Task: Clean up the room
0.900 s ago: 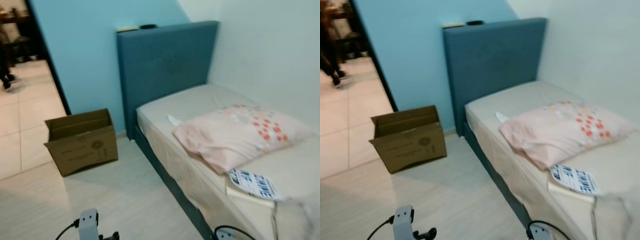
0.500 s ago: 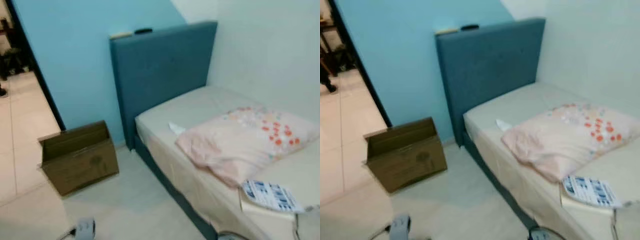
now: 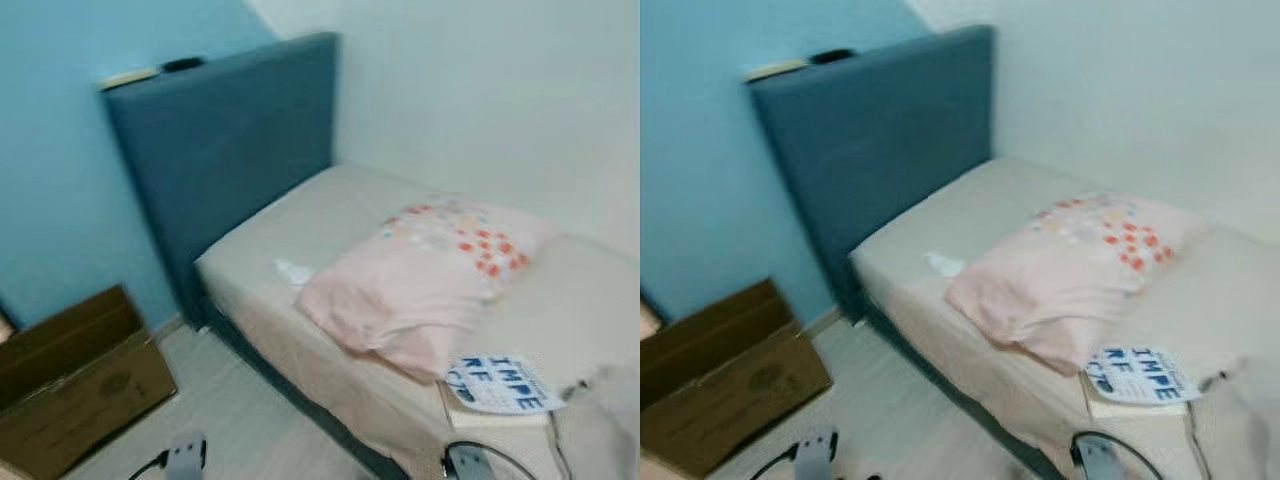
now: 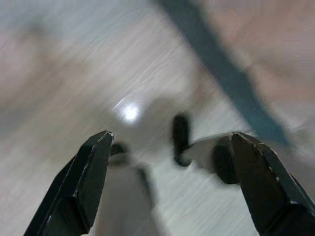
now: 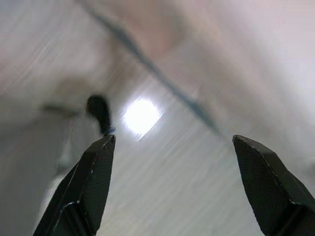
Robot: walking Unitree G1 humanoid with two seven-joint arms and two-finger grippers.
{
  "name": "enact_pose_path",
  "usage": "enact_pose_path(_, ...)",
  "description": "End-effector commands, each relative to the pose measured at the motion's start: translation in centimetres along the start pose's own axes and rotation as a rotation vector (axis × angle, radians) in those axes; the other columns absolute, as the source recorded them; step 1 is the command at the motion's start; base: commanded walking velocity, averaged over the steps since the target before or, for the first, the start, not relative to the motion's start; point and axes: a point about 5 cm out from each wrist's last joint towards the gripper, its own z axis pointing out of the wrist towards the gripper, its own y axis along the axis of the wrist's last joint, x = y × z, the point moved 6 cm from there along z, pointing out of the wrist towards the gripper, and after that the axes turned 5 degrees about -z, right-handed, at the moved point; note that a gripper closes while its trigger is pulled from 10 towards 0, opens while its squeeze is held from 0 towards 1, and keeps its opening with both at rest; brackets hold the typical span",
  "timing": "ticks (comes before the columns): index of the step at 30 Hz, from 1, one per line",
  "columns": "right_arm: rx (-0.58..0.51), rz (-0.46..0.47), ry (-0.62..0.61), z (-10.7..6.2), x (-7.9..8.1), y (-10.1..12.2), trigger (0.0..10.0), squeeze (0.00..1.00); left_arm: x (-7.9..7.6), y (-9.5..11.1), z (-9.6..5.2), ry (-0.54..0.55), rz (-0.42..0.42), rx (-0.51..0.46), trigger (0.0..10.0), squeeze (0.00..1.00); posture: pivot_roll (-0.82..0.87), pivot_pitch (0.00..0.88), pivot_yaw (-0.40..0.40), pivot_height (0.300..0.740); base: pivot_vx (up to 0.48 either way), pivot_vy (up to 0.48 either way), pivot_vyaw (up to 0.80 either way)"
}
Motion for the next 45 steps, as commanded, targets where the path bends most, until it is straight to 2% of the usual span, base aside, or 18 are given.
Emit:
enact_pose_path(1, -0.122, 0.007, 0.023, 0.2, 0.5, 3.9, 10.0, 0.0, 1.1, -1.4, -0.5, 0.022, -0.003, 0.04, 10.0, 0.0, -0.13, 0.0, 0.017, 0.736, 0.0, 0.0, -0.74)
enact_pose_path(2, -0.122, 0.007, 0.023, 0.2, 0.5, 3.9, 10.0, 0.0, 1.1, -1.4, -0.5, 0.022, -0.003, 0.04, 10.0, 0.0, -0.13, 0.0, 0.017, 0.736, 0.0, 0.0, -0.74)
enact_pose_path(4, -0.223, -0.05, 0.052, 0.1, 0.4, 7.3, 10.0, 0.0, 1.2, -1.4, -0.5, 0.022, -0.003, 0.041, 10.0, 0.0, -0.13, 0.0, 0.021, 0.736, 0.0, 0.0, -0.74)
enact_pose_path(6, -0.223, -0.05, 0.052, 0.1, 0.4, 7.3, 10.0, 0.0, 1.2, -1.4, -0.5, 0.022, -0.003, 0.041, 10.0, 0.0, -0.13, 0.0, 0.021, 0.736, 0.0, 0.0, -0.74)
enact_pose_path(9, -0.344, -0.128, 0.132, -0.5, 0.9, 11.2, 10.0, 0.0, 1.3, -1.7, -0.6, 0.022, -0.008, 0.05, 10.0, 0.0, -0.14, 0.0, 0.024, 0.736, 0.0, 0.0, -0.74)
enact_pose_path(13, -0.378, -0.167, 0.165, -0.8, 0.9, 12.2, 10.0, 0.0, 1.3, -2.0, -0.7, 0.019, -0.009, 0.06, 10.0, 0.0, -0.15, 0.0, 0.024, 0.736, 0.0, 0.0, -0.74)
enact_pose_path(16, -0.381, -0.212, 0.098, -0.9, -0.6, 12.6, 10.0, 0.0, 1.3, -2.0, -0.6, 0.018, -0.007, 0.059, 10.0, 0.0, -0.15, 0.0, 0.023, 0.736, 0.0, 0.0, -0.74)
enact_pose_path(17, -0.381, -0.212, 0.098, -0.9, -0.6, 12.6, 10.0, 0.0, 1.3, -2.0, -0.6, 0.018, -0.007, 0.059, 10.0, 0.0, -0.15, 0.0, 0.023, 0.736, 0.0, 0.0, -0.74)
enact_pose_path(18, -0.387, -0.209, 0.057, -1.0, -1.6, 13.0, 10.0, 0.0, 1.3, -1.9, -0.6, 0.019, -0.006, 0.058, 10.0, 0.0, -0.15, 0.0, 0.026, 0.736, 0.0, 0.0, -0.74)
enact_pose_path(19, -0.387, -0.209, 0.057, -1.0, -1.6, 13.0, 10.0, 0.0, 1.3, -1.9, -0.6, 0.019, -0.006, 0.058, 10.0, 0.0, -0.15, 0.0, 0.026, 0.736, 0.0, 0.0, -0.74)
enact_pose_path(20, -0.407, -0.197, -0.021, -1.2, -3.5, 13.8, 10.0, 0.0, 1.3, -1.9, -0.6, 0.02, 0.005, 0.06, 10.0, 0.0, -0.16, 0.0, 0.03, 0.736, 0.0, 0.0, -0.74)
enact_pose_path(24, -0.434, -0.187, -0.063, -1.5, -4.4, 14.8, 10.0, 0.0, 1.2, -1.8, -0.6, 0.02, 0.015, 0.061, 10.0, 0.0, -0.17, 0.0, 0.033, 0.736, 0.0, 0.0, -0.74)
enact_pose_path(28, -0.48, -0.177, -0.072, -1.9, -4.4, 16.1, 10.0, 0.0, 1.2, -1.7, -0.5, 0.022, 0.021, 0.06, 10.0, 0.0, -0.17, 0.0, 0.033, 0.736, 0.0, 0.0, -0.74)
enact_pose_path(31, -0.536, -0.185, -0.049, -2.4, -3.7, 17.8, 10.0, 0.0, 0.9, -1.7, -0.4, 0.022, 0.03, 0.061, 10.0, 0.0, -0.18, 0.0, 0.033, 0.736, 0.0, 0.0, -0.74)
enact_pose_path(33, -0.536, -0.185, -0.049, -2.4, -3.7, 17.8, 10.0, 0.0, 0.9, -1.7, -0.4, 0.022, 0.03, 0.061, 10.0, 0.0, -0.18, 0.0, 0.033, 0.736, 0.0, 0.0, -0.74)
enact_pose_path(35, -0.57, -0.224, -0.023, -2.7, -2.8, 19.0, 10.0, 0.0, 0.8, -1.7, -0.4, 0.024, 0.032, 0.059, 10.0, 0.0, -0.18, 0.0, 0.027, 0.736, 0.0, 0.0, -0.74)
enact_pose_path(43, -0.588, -0.24, -0.026, -2.9, -2.6, 19.8, 10.0, 0.0, 0.9, -1.8, -0.4, 0.024, 0.024, 0.057, 10.0, 0.0, -0.17, 0.0, 0.022, 0.736, 0.0, 0.0, -0.74)
enact_pose_path(45, -0.621, -0.247, -0.033, -3.3, -2.5, 20.7, 10.0, 0.0, 0.9, -1.9, -0.4, 0.026, 0.013, 0.056, 10.0, 0.0, -0.17, 0.0, 0.021, 0.736, 0.0, -0.289, 0.0)
